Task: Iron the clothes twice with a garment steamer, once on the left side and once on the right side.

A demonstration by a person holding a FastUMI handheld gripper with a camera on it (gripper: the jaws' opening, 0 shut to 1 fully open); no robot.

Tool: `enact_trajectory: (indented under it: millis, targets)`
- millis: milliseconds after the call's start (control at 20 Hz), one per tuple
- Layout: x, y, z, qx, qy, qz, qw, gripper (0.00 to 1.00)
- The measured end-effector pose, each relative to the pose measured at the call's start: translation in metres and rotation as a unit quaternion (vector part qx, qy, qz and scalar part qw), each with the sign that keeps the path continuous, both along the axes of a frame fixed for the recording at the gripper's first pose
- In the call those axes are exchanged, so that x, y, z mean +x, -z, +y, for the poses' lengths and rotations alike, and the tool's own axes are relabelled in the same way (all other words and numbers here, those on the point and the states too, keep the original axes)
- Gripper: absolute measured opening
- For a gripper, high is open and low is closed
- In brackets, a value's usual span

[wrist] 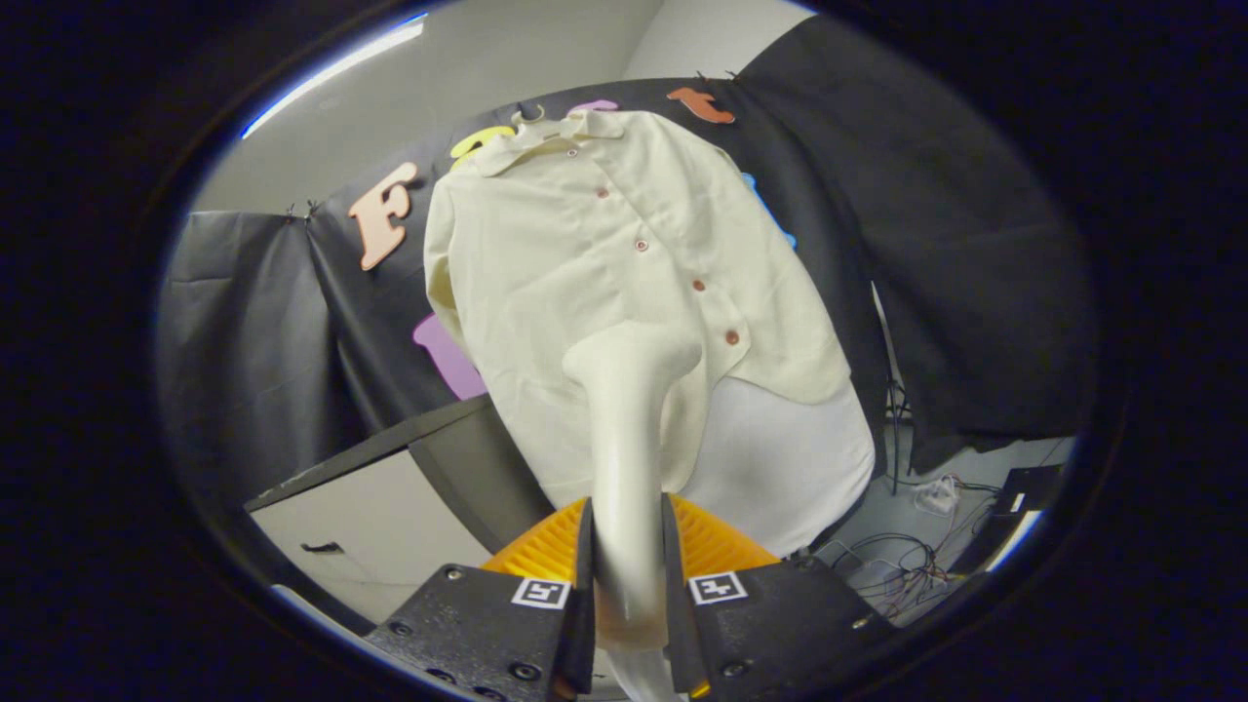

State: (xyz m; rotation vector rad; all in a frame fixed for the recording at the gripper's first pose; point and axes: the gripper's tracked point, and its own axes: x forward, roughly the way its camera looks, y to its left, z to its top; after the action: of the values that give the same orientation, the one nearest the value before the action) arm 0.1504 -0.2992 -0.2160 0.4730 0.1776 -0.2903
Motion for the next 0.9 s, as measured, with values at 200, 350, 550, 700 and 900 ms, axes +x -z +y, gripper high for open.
enact_trajectory:
  millis: [200, 350, 550, 700, 900]
  targets:
    - [-0.011, -0.051, -0.014, -0.016, 0.021, -0.028, 0.999, 0.30]
    - [-0.016, -0.083, -0.029, -0.030, 0.043, -0.038, 0.998, 0.30]
    - [-0.014, -0.126, -0.050, -0.031, 0.069, -0.065, 0.995, 0.30]
    - [-0.006, -0.150, -0.070, -0.038, 0.086, -0.077, 0.993, 0.30]
    - [0.020, -0.175, -0.095, -0.046, 0.091, -0.083, 0.991, 0.30]
